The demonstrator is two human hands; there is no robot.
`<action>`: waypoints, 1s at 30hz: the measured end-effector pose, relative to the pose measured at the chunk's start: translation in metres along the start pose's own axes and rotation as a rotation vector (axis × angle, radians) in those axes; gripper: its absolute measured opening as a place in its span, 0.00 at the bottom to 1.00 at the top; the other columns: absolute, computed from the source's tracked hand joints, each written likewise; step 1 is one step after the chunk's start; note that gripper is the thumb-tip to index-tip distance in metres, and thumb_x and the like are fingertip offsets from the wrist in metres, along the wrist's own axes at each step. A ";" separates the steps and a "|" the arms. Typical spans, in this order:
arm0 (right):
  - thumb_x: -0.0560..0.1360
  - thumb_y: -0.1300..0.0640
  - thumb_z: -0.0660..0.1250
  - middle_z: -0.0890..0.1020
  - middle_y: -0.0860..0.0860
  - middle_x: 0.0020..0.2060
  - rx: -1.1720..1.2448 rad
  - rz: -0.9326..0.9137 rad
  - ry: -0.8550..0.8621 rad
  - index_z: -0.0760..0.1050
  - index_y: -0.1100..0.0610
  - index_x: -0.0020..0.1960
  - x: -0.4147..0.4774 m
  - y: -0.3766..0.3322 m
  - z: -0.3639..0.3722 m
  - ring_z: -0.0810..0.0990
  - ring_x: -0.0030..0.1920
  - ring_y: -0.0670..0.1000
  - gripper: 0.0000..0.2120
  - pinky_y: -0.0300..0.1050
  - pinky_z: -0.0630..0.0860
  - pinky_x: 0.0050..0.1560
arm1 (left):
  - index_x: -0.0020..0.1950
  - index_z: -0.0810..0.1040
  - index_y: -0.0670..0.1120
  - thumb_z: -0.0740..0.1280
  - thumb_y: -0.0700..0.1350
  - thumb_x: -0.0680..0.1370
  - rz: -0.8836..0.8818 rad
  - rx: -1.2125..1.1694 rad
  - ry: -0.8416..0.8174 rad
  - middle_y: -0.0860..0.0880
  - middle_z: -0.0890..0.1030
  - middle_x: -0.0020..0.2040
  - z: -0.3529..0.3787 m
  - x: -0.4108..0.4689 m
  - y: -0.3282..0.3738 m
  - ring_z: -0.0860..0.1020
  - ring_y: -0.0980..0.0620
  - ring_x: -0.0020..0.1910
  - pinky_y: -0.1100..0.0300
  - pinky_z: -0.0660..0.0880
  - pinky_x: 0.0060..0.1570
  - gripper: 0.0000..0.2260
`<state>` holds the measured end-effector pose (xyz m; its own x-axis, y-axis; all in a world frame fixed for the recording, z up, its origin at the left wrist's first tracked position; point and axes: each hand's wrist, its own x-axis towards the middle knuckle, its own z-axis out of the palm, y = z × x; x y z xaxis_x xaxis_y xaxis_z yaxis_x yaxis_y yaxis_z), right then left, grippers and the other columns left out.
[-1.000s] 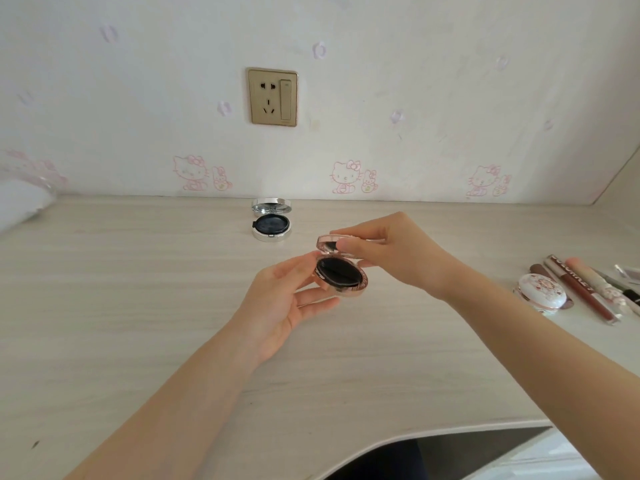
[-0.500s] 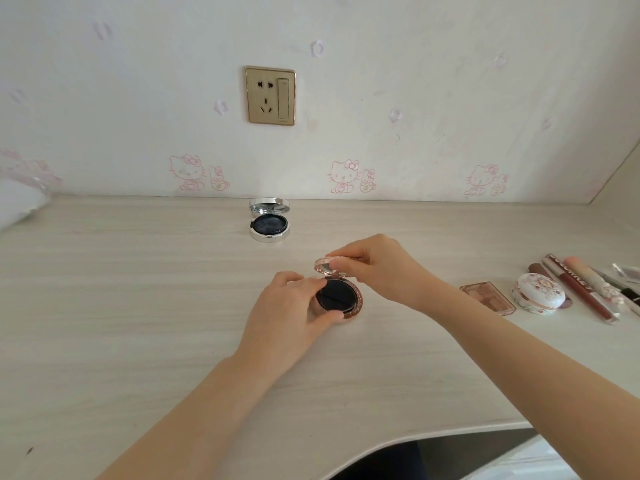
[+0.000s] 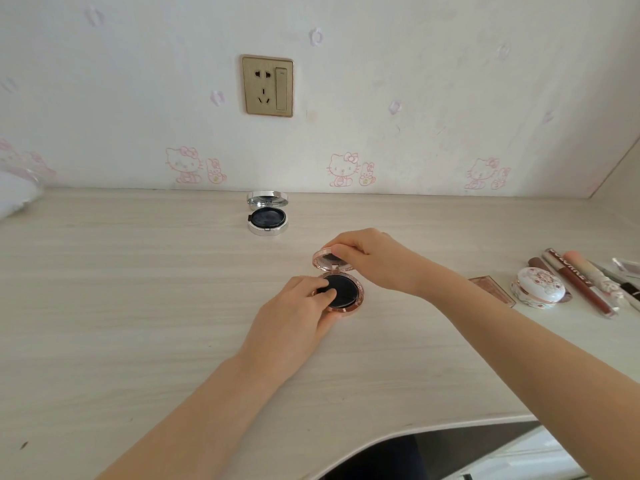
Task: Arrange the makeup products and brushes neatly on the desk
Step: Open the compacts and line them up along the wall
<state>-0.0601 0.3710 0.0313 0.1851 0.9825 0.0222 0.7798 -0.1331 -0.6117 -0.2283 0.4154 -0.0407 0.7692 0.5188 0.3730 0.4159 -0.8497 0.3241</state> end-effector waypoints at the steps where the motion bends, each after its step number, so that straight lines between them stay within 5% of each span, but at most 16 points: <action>1: 0.81 0.54 0.56 0.83 0.47 0.47 0.001 0.003 -0.001 0.80 0.53 0.54 0.002 -0.001 0.000 0.79 0.50 0.50 0.14 0.45 0.74 0.54 | 0.67 0.75 0.51 0.62 0.54 0.79 -0.002 -0.005 -0.006 0.56 0.72 0.67 0.000 0.000 0.000 0.66 0.58 0.68 0.57 0.72 0.61 0.18; 7: 0.80 0.54 0.56 0.83 0.51 0.46 0.031 0.027 -0.035 0.80 0.54 0.52 0.008 -0.004 -0.006 0.79 0.49 0.53 0.14 0.49 0.75 0.53 | 0.68 0.75 0.51 0.63 0.54 0.79 -0.011 -0.027 -0.010 0.56 0.72 0.67 0.002 0.001 -0.001 0.65 0.58 0.68 0.58 0.70 0.63 0.18; 12: 0.79 0.52 0.58 0.84 0.46 0.45 0.068 0.028 -0.025 0.82 0.49 0.54 0.003 0.000 -0.003 0.77 0.43 0.45 0.13 0.43 0.74 0.48 | 0.67 0.76 0.49 0.64 0.53 0.79 0.000 -0.047 0.003 0.55 0.73 0.66 0.003 0.000 -0.002 0.66 0.58 0.68 0.58 0.70 0.63 0.18; 19: 0.79 0.51 0.59 0.84 0.45 0.50 0.066 0.033 -0.035 0.81 0.47 0.56 -0.003 -0.001 -0.003 0.80 0.54 0.49 0.12 0.49 0.75 0.59 | 0.63 0.78 0.47 0.67 0.50 0.77 -0.010 -0.086 0.044 0.53 0.76 0.64 0.004 0.000 -0.002 0.69 0.55 0.66 0.56 0.72 0.61 0.16; 24: 0.80 0.46 0.57 0.74 0.43 0.66 0.083 0.079 0.103 0.68 0.48 0.71 -0.016 0.011 0.005 0.70 0.67 0.43 0.20 0.37 0.64 0.65 | 0.64 0.78 0.47 0.68 0.51 0.76 -0.019 -0.092 0.069 0.54 0.77 0.63 0.002 0.000 -0.001 0.71 0.56 0.65 0.58 0.72 0.62 0.18; 30: 0.79 0.50 0.60 0.73 0.45 0.67 -0.044 0.090 0.279 0.62 0.52 0.73 -0.053 0.029 0.034 0.69 0.68 0.45 0.23 0.31 0.61 0.60 | 0.63 0.79 0.48 0.68 0.50 0.75 -0.068 -0.084 0.085 0.55 0.76 0.65 0.003 -0.002 0.001 0.71 0.56 0.65 0.61 0.71 0.61 0.17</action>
<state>-0.0680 0.3192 -0.0143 0.4076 0.8933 0.1895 0.7766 -0.2299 -0.5866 -0.2279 0.4133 -0.0439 0.6952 0.5838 0.4193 0.4205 -0.8035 0.4214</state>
